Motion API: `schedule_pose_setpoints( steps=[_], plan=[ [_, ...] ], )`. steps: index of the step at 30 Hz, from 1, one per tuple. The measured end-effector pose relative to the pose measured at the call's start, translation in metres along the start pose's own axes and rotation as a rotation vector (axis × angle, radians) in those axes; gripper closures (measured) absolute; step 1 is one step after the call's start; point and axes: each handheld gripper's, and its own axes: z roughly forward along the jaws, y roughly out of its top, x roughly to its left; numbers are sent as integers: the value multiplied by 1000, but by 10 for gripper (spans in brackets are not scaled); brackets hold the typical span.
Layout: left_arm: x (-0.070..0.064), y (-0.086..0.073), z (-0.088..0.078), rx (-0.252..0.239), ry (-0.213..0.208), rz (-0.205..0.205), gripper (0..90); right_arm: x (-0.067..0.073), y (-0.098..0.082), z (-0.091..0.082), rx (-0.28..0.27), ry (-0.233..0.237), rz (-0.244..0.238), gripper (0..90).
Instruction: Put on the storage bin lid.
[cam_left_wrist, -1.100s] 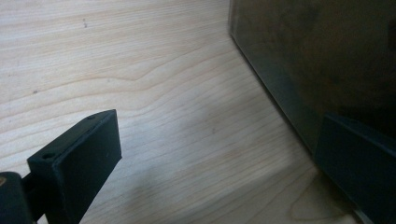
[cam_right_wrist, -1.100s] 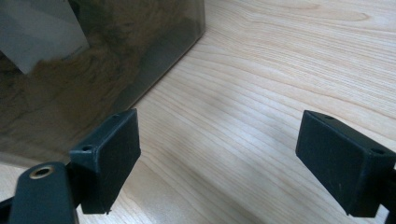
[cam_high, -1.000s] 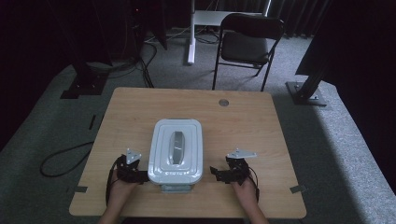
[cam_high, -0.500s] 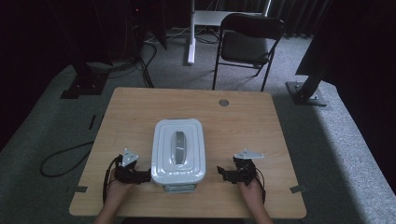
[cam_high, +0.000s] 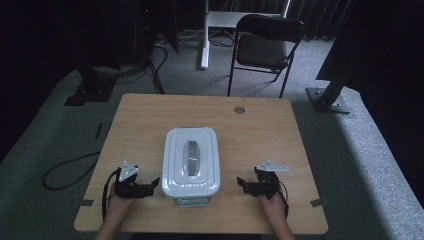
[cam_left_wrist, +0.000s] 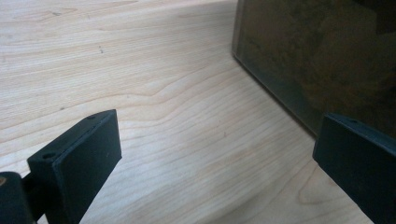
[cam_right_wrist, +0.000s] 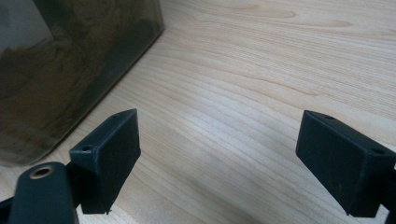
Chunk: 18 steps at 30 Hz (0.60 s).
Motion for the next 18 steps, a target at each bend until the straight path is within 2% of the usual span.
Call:
schedule_pose_setpoints(
  steps=[4,9,15,18],
  plan=[
    [1,-2,-6,-17,2,3,19,0,-1,-2,-21,2,-5,131],
    [5,-7,-11,-23,18,12,19,-3,-4,-5,-41,-33,-4,127],
    [14,-15,-17,-25,38,-19,19,-11,-9,-13,-95,-84,-9,123],
    [17,-19,-19,-18,44,-29,19,-16,-13,-17,-91,-87,-3,123]
  ],
)
